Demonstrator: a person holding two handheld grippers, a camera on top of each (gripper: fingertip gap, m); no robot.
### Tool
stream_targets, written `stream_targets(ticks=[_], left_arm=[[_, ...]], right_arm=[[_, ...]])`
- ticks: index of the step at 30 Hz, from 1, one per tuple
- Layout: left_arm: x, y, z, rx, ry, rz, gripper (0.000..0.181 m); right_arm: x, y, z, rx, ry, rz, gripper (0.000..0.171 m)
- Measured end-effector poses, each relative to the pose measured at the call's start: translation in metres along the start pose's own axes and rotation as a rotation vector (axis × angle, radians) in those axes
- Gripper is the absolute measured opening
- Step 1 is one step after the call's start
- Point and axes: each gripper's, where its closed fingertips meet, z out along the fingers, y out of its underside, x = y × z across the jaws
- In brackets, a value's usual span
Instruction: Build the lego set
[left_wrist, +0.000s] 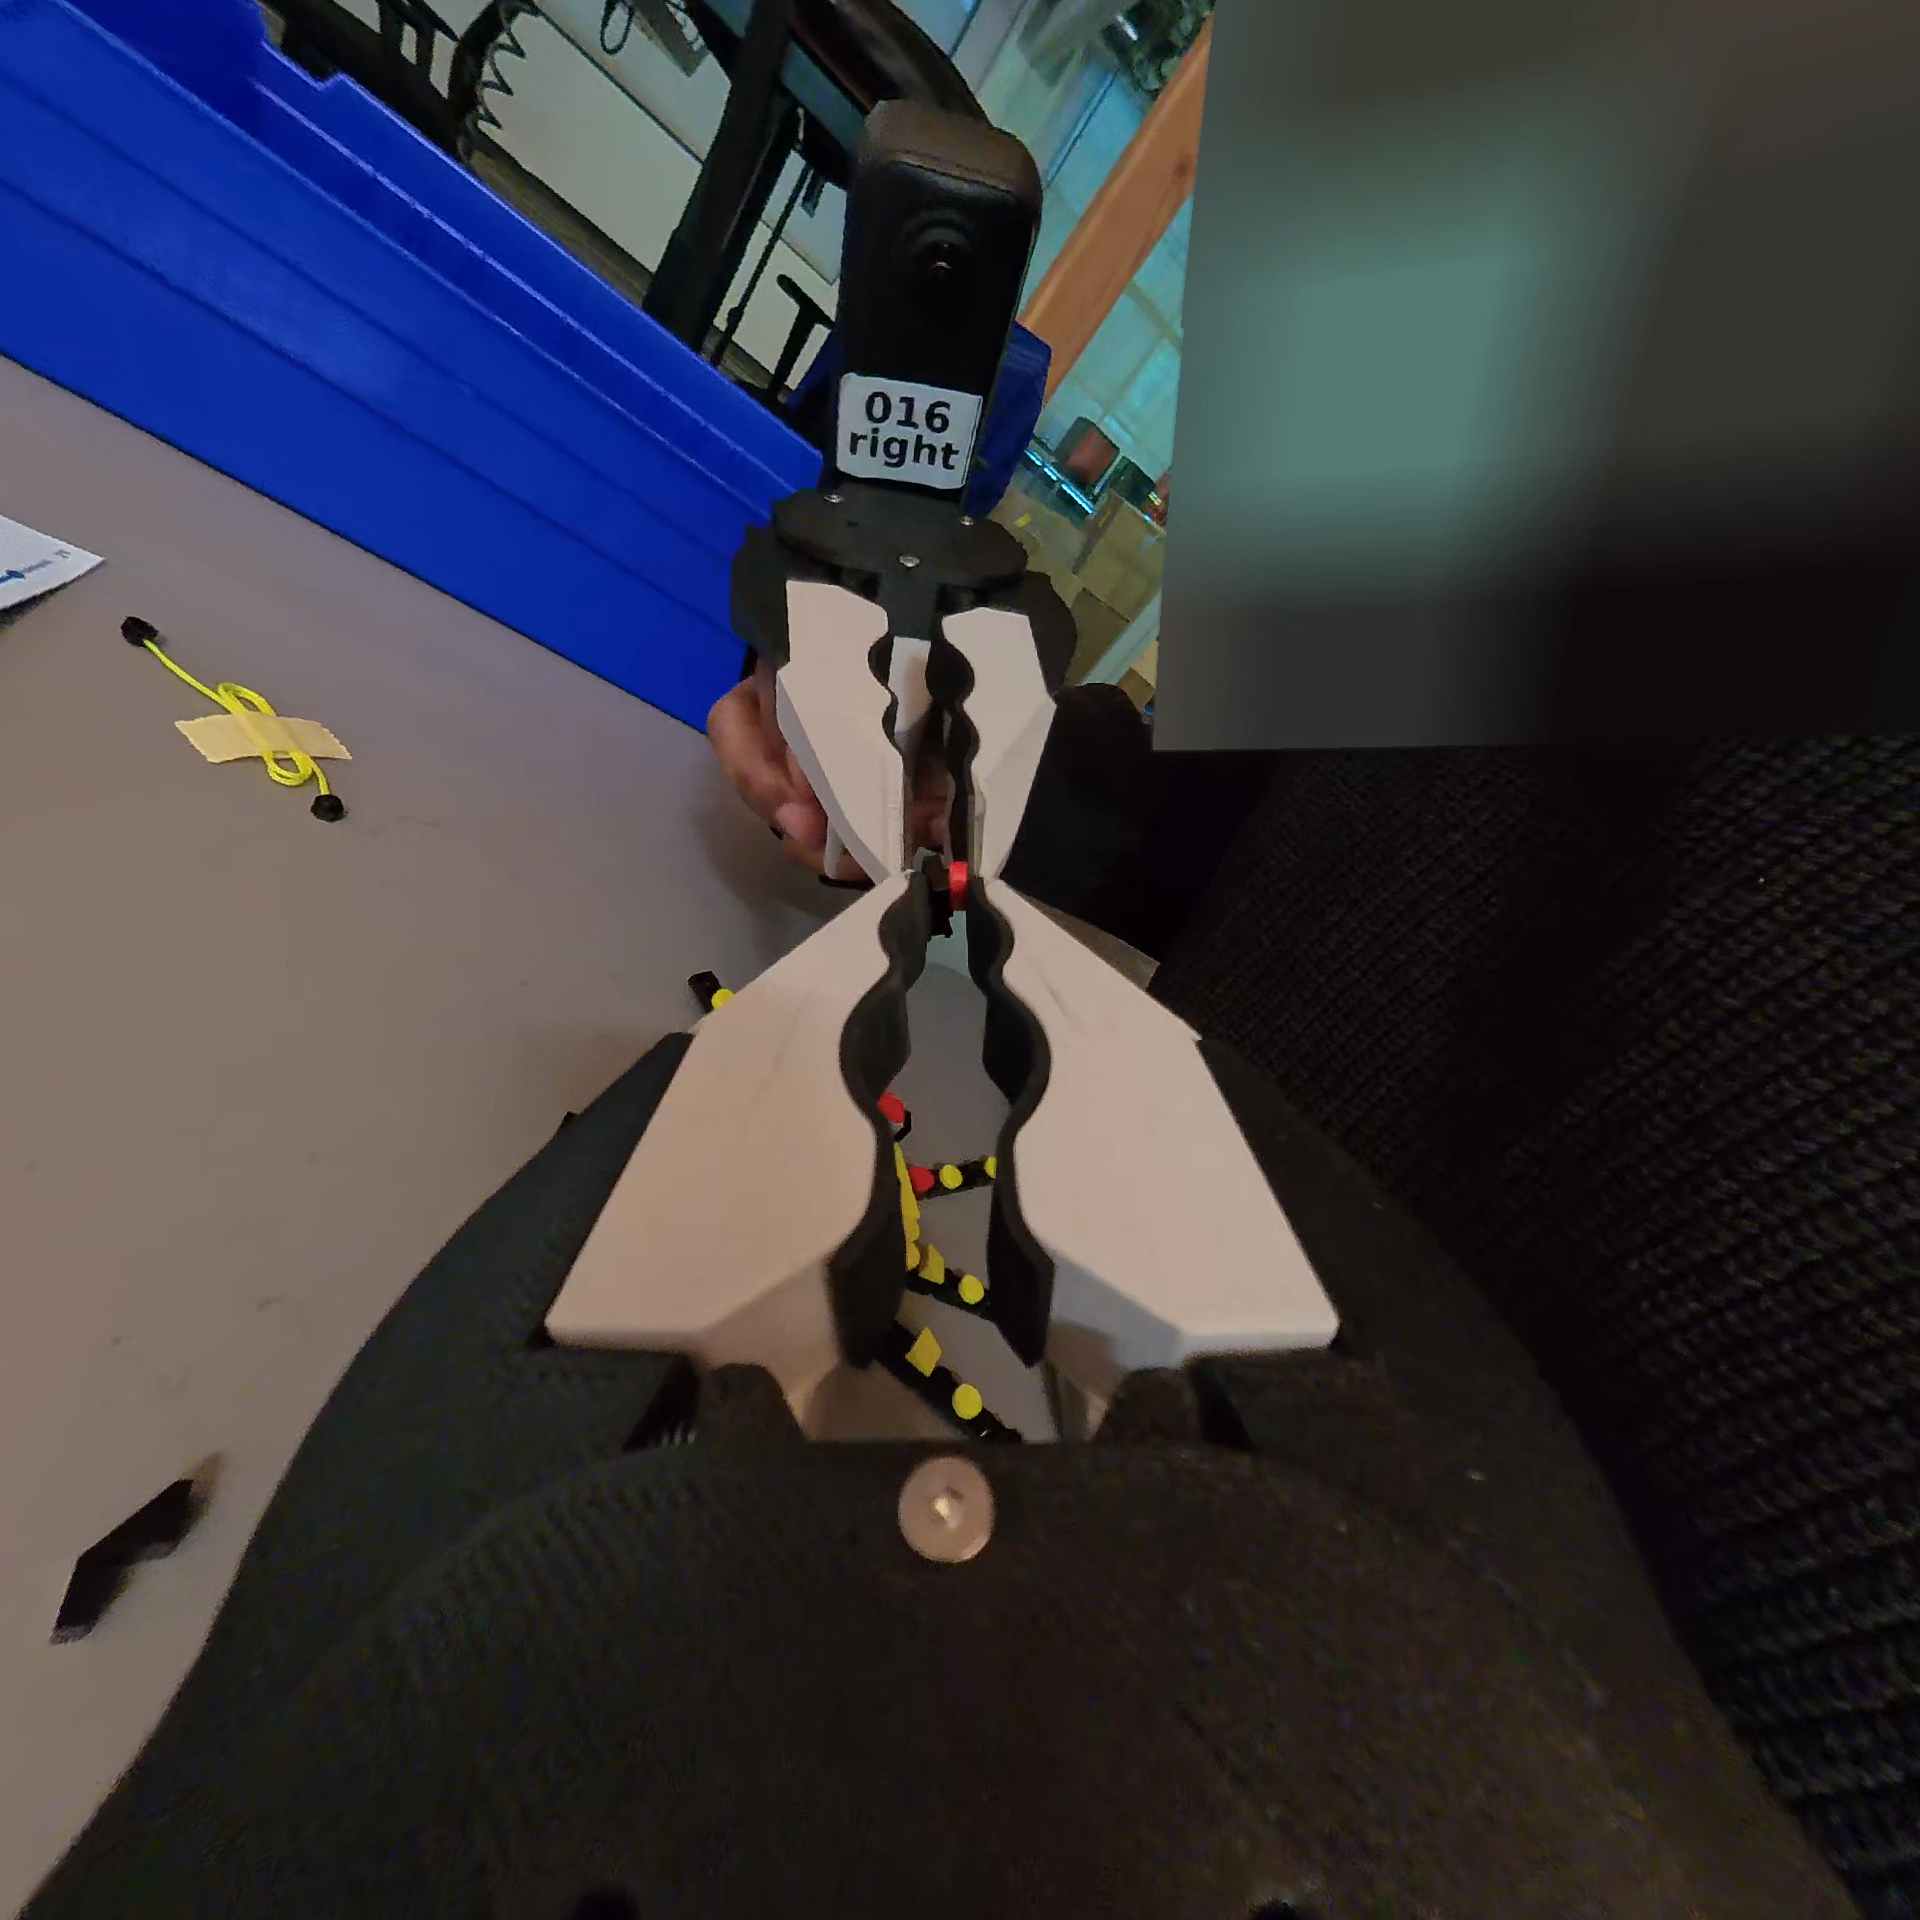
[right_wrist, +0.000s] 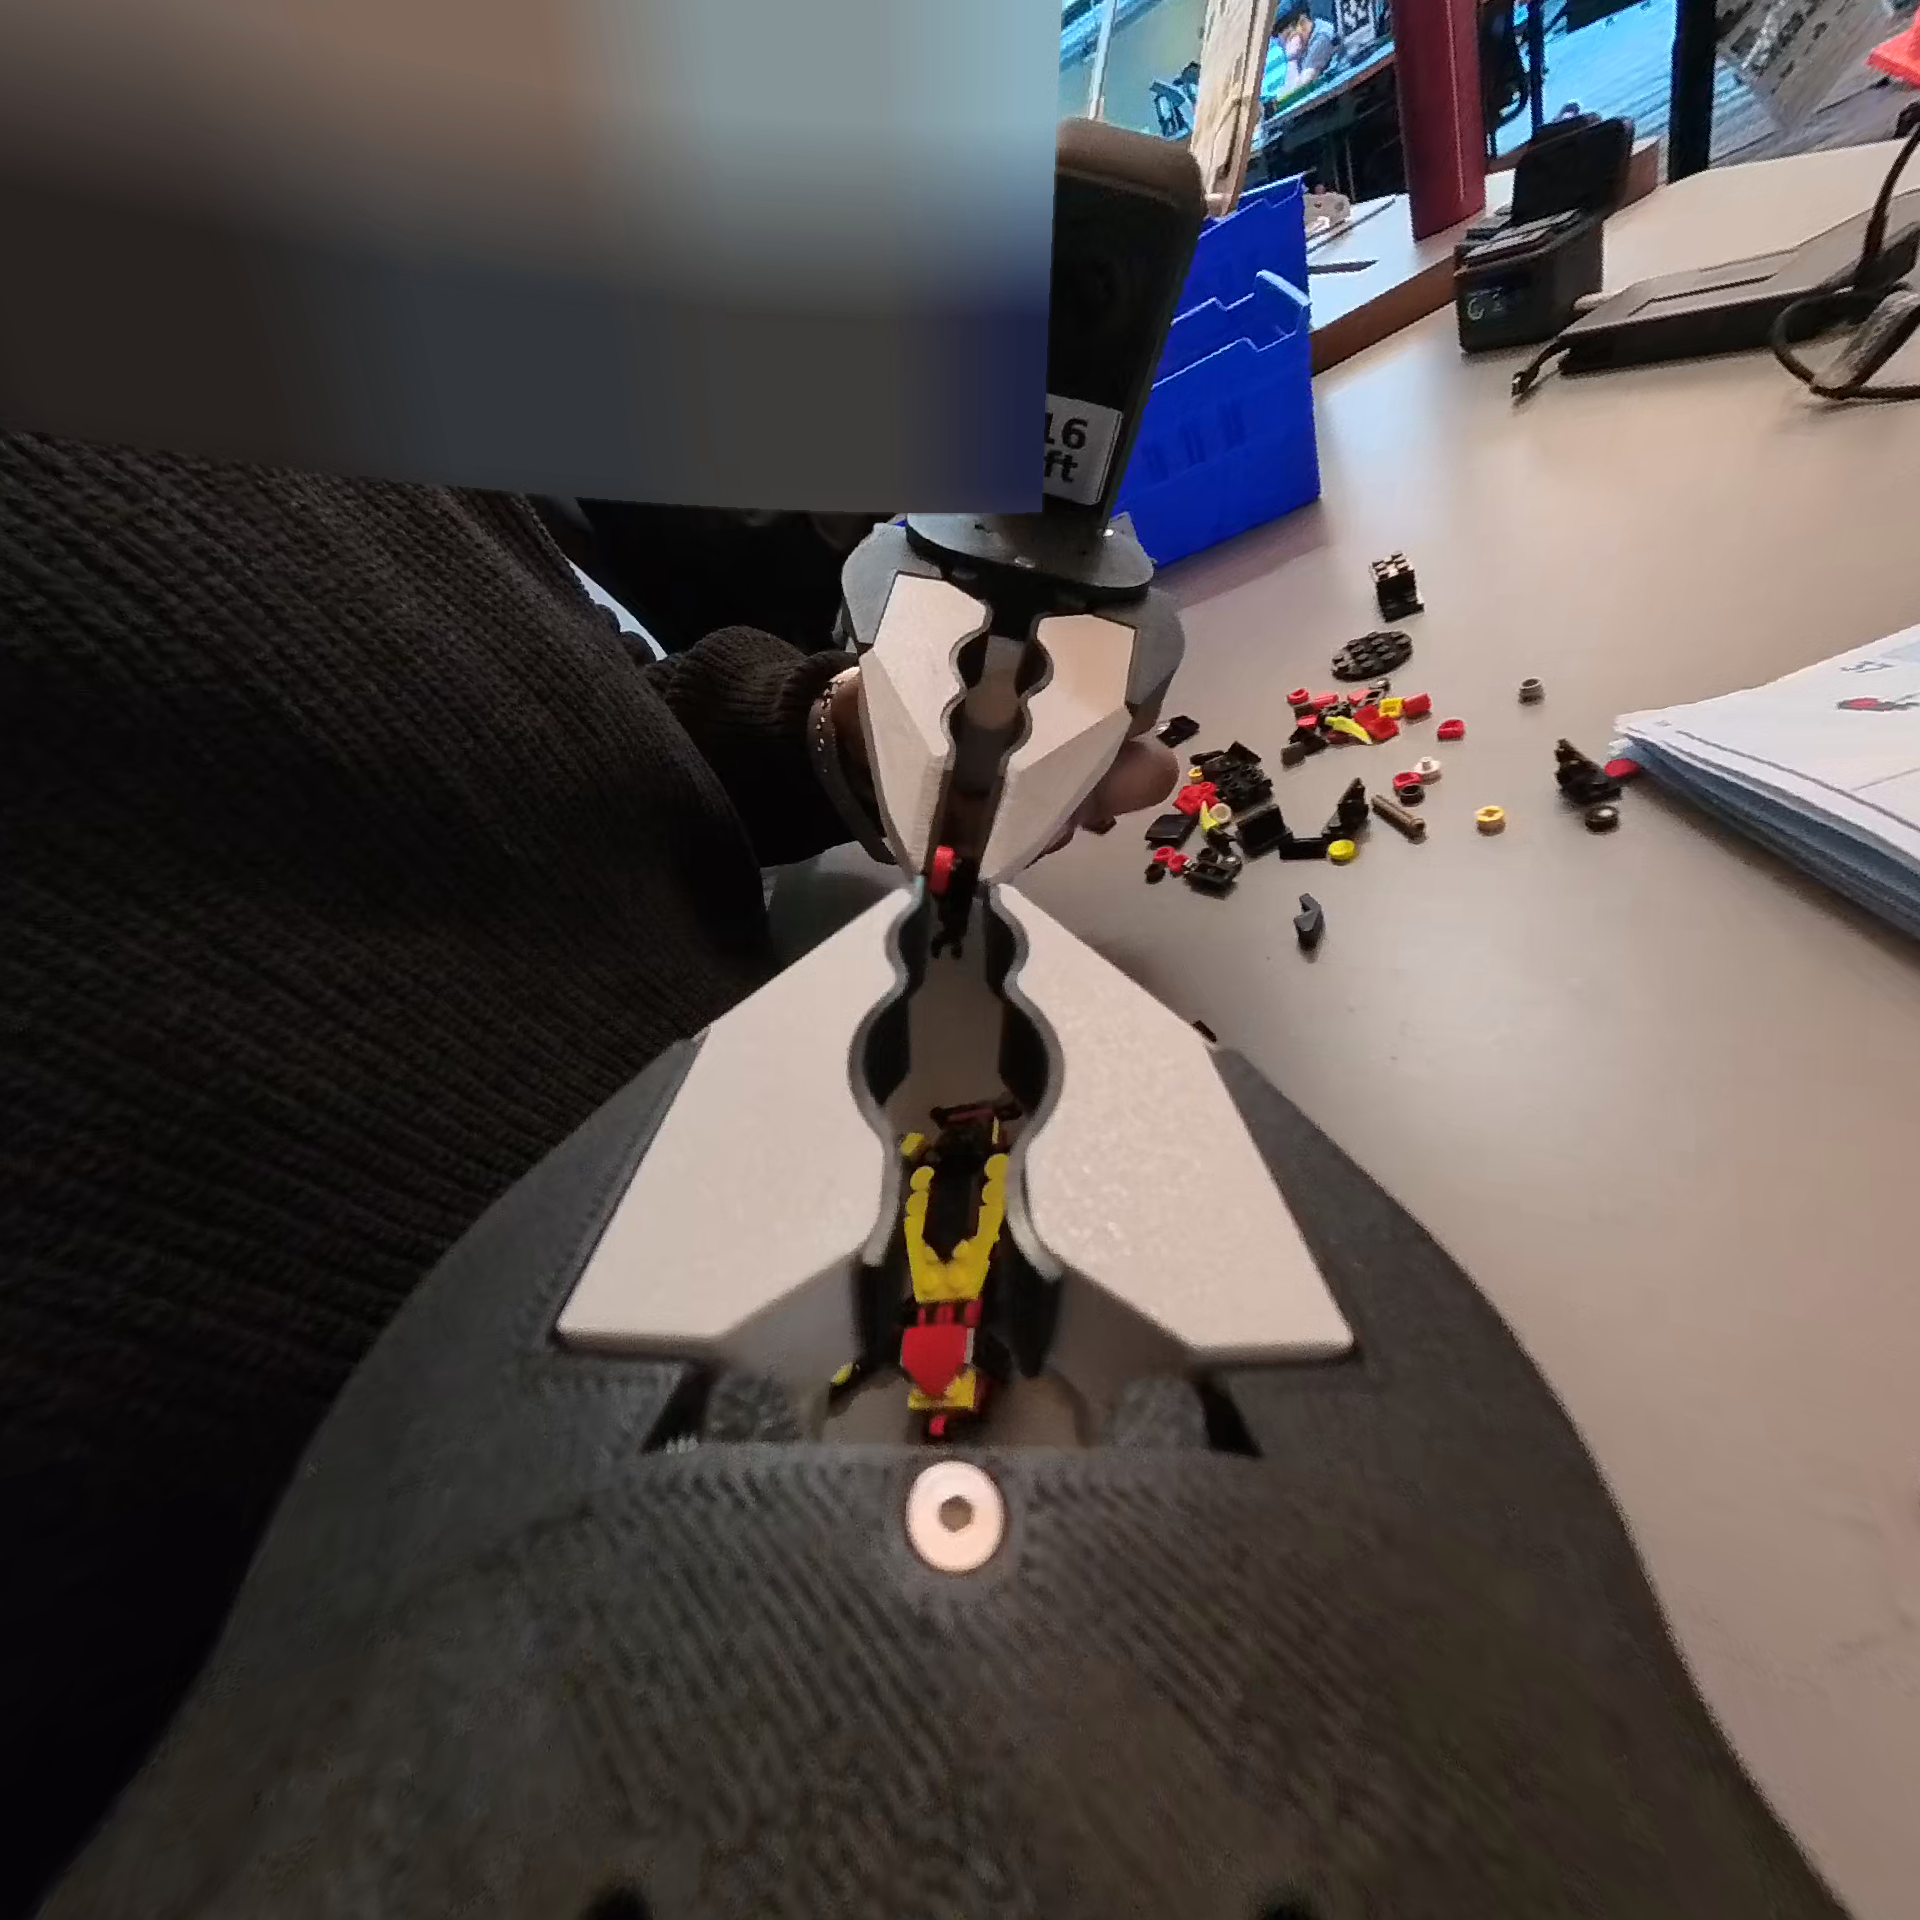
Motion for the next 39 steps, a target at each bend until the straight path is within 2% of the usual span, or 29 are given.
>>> stream_targets(ticks=[16, 21, 24, 39], left_arm=[[-0.006, -0.004, -0.003, 0.034, -0.021, -0.032, 0.005], [-0.008, -0.001, -0.002, 0.014, -0.038, -0.02, 0.004], [-0.006, 0.0, -0.001, 0.004, -0.029, -0.016, 0.004], [-0.008, 0.006, 0.001, -0.041, -0.067, 0.038, 0.005]], right_arm=[[0.006, -0.004, -0.002, 0.032, 0.028, 0.003, 0.003], [0.003, -0.003, -0.002, 0.028, 0.003, 0.016, 0.014], [0.005, -0.002, -0.001, 0.025, 0.011, 0.011, 0.006], [0.006, 0.006, -0.002, -0.061, 0.06, -0.081, 0.003]])
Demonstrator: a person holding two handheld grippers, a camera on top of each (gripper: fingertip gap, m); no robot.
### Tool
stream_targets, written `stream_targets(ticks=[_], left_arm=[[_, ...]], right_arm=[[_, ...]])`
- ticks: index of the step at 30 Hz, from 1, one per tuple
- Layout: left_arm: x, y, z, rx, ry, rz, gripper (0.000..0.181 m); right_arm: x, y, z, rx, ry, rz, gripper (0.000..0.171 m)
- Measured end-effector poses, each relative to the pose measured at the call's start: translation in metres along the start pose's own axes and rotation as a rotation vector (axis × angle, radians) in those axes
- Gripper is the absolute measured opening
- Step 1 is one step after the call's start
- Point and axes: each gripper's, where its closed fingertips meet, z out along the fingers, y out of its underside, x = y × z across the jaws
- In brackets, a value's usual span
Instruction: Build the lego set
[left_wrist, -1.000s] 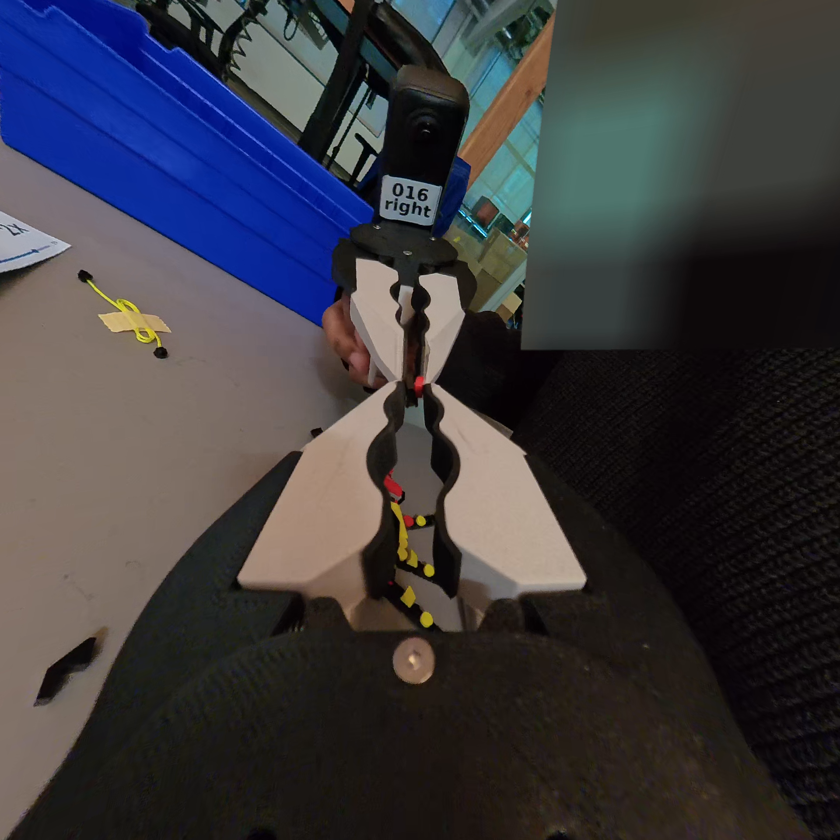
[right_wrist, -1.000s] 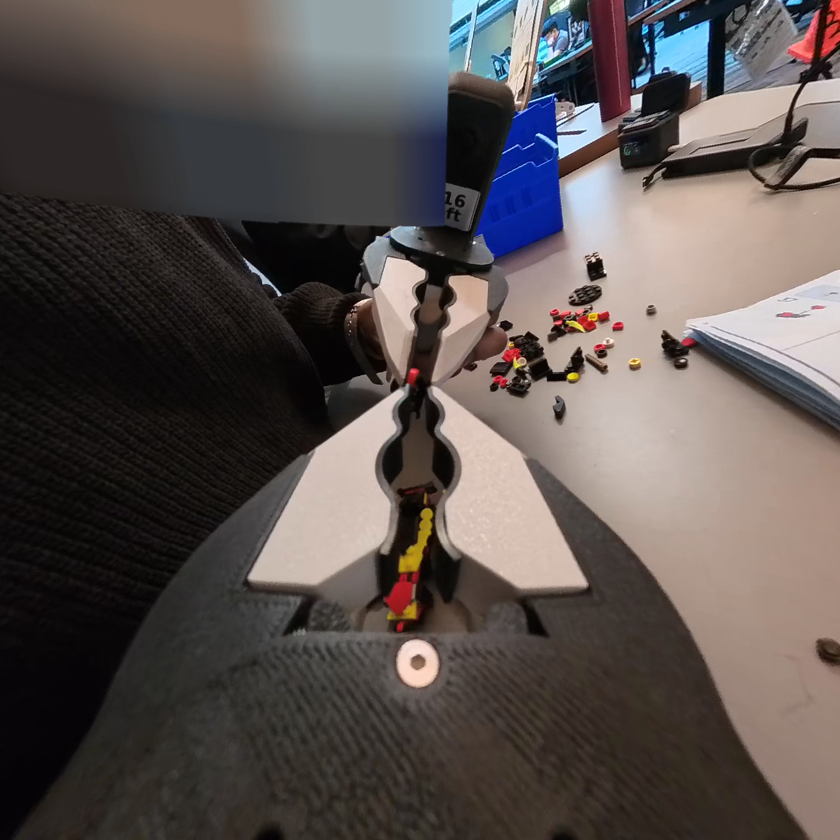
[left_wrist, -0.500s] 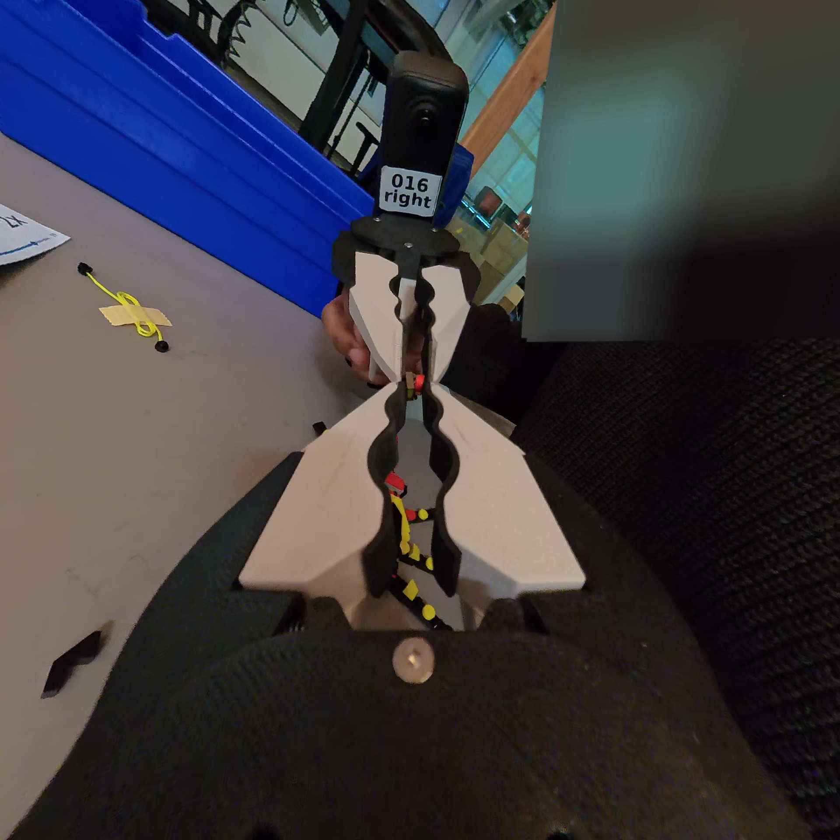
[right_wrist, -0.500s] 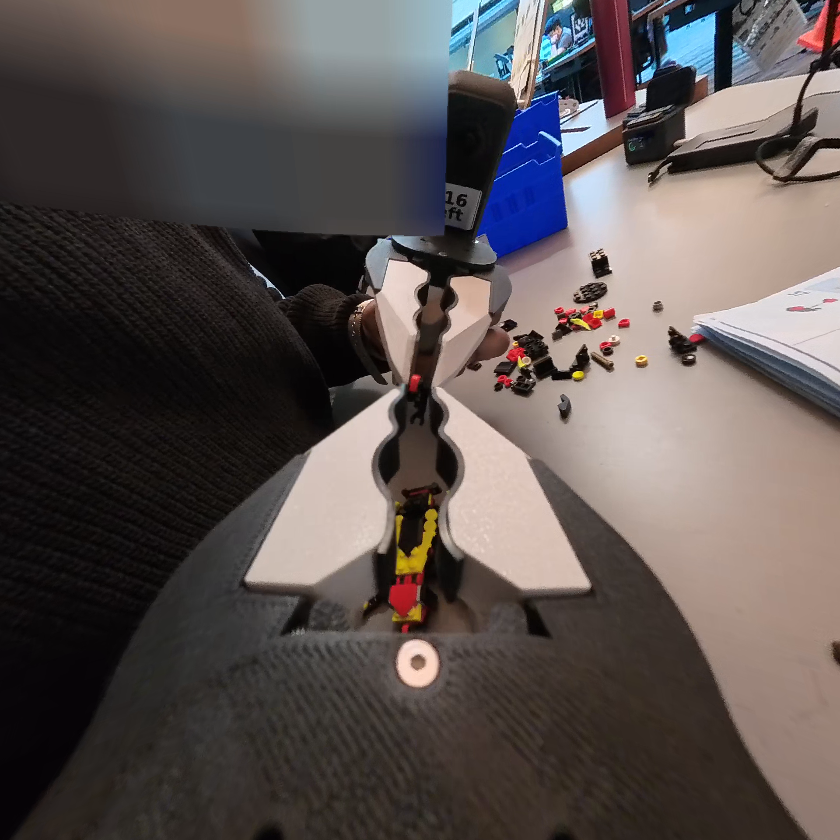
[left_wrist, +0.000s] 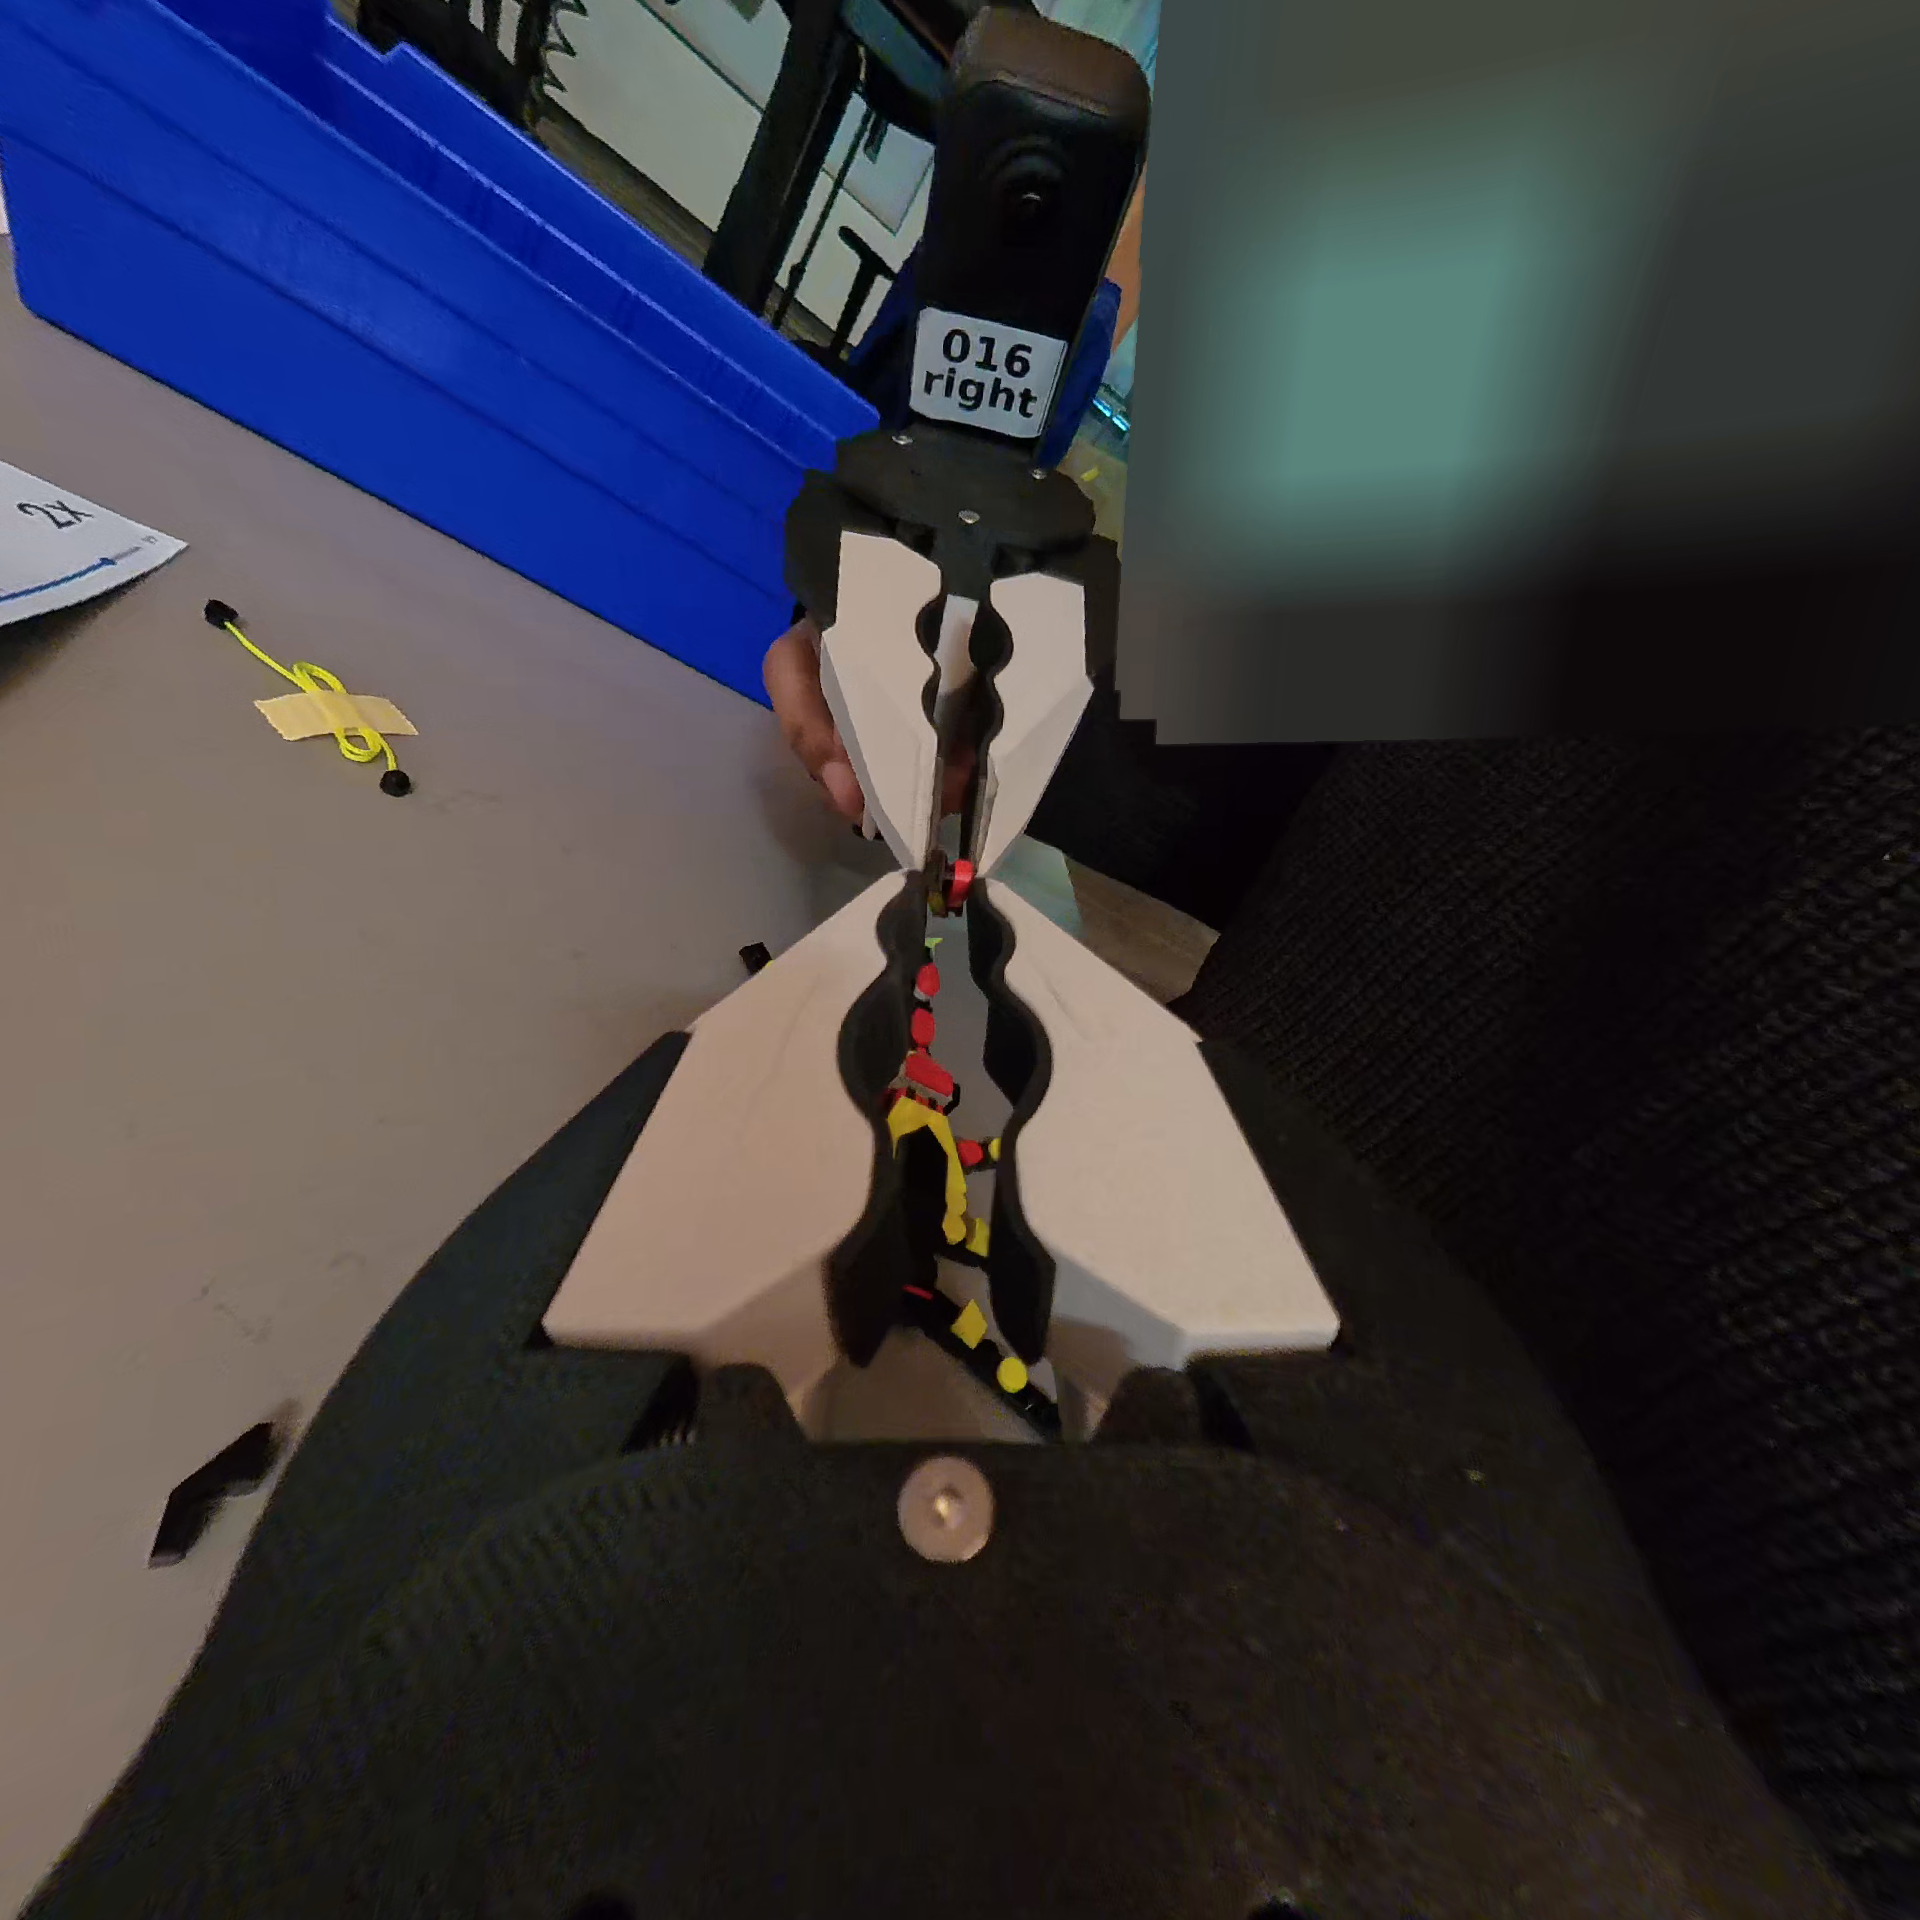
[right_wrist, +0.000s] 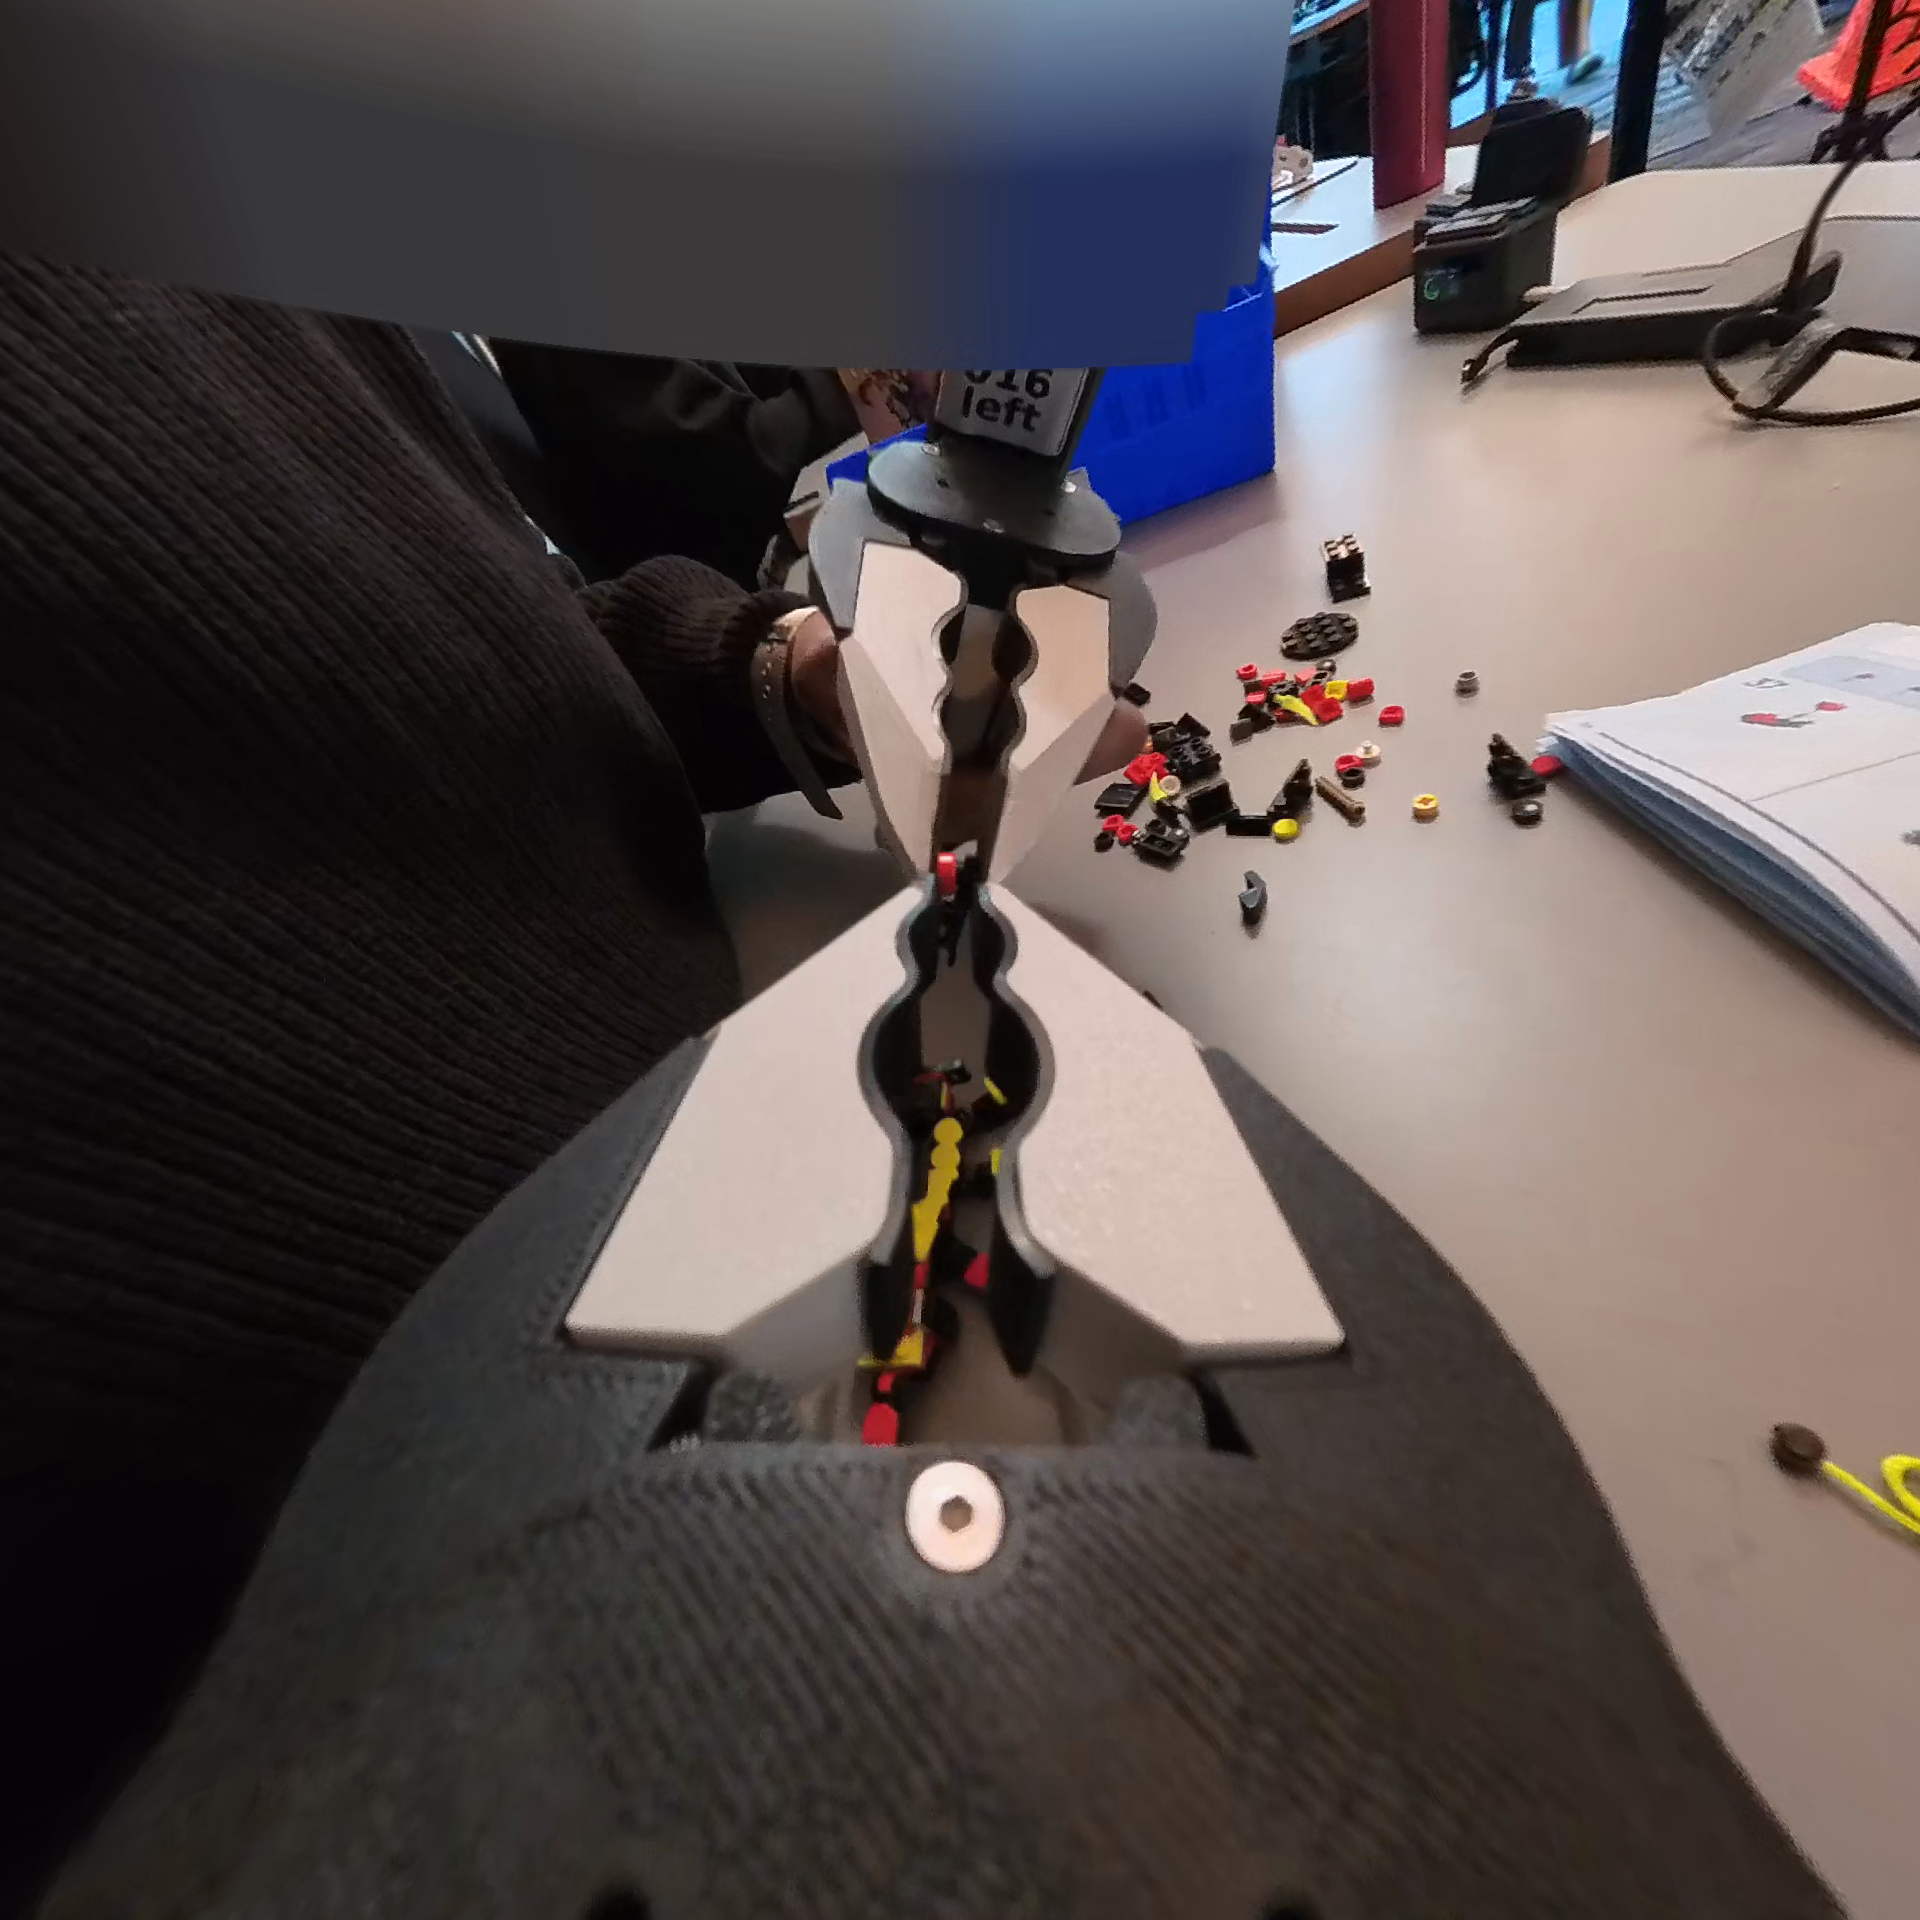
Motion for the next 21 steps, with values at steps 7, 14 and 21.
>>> stream_targets(ticks=[7, 14, 21], left_arm=[[0.001, 0.002, 0.0, -0.009, -0.018, 0.067, 0.006], [-0.002, 0.011, 0.003, -0.068, -0.05, 0.097, 0.007], [-0.003, 0.012, 0.004, -0.087, -0.044, 0.07, 0.007]], right_arm=[[-0.001, 0.001, 0.0, -0.01, 0.005, -0.007, 0.003], [-0.001, 0.009, 0.0, -0.048, 0.004, -0.013, 0.003], [-0.001, 0.009, -0.001, -0.027, -0.014, 0.002, 0.005]])
